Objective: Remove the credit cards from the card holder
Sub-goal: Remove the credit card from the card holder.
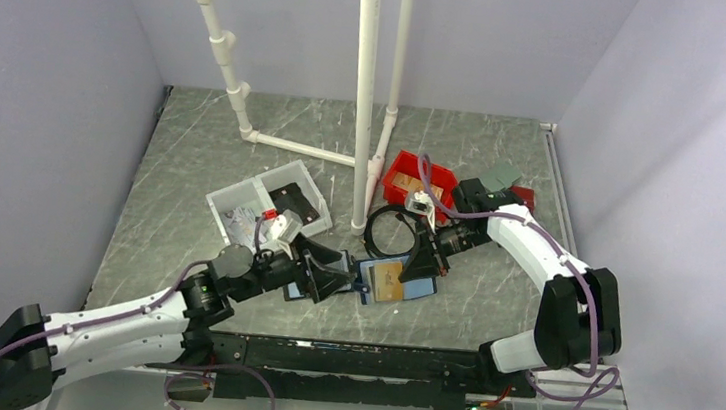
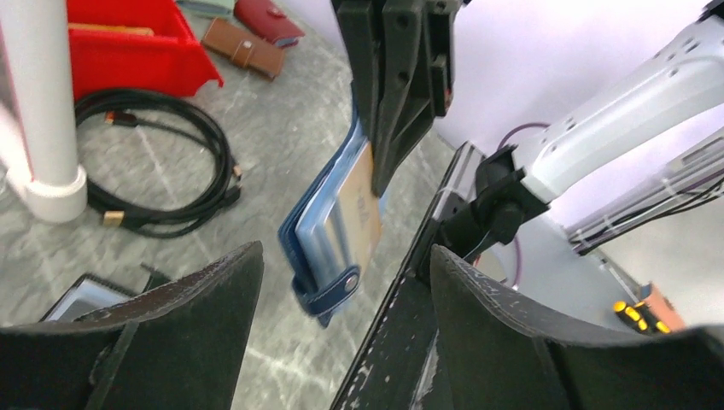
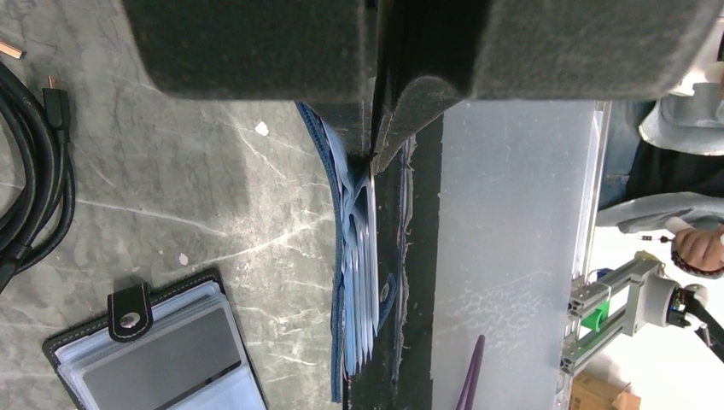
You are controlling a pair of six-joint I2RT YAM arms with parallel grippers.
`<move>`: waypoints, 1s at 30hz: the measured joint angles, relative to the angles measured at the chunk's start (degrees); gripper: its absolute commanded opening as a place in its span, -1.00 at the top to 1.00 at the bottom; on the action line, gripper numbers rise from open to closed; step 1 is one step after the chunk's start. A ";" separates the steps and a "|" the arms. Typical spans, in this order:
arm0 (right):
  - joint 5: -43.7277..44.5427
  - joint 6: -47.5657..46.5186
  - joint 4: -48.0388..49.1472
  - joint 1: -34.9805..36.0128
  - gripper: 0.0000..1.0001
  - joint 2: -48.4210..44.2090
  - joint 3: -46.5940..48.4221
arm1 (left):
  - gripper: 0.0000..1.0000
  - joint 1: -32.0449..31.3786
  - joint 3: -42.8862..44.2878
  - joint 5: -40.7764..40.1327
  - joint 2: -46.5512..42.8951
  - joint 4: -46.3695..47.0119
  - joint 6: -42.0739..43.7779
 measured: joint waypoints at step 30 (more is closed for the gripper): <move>0.85 -3.87 -3.06 1.03 1.00 1.86 1.07 | -0.08 0.63 0.24 9.31 26.97 19.26 2.34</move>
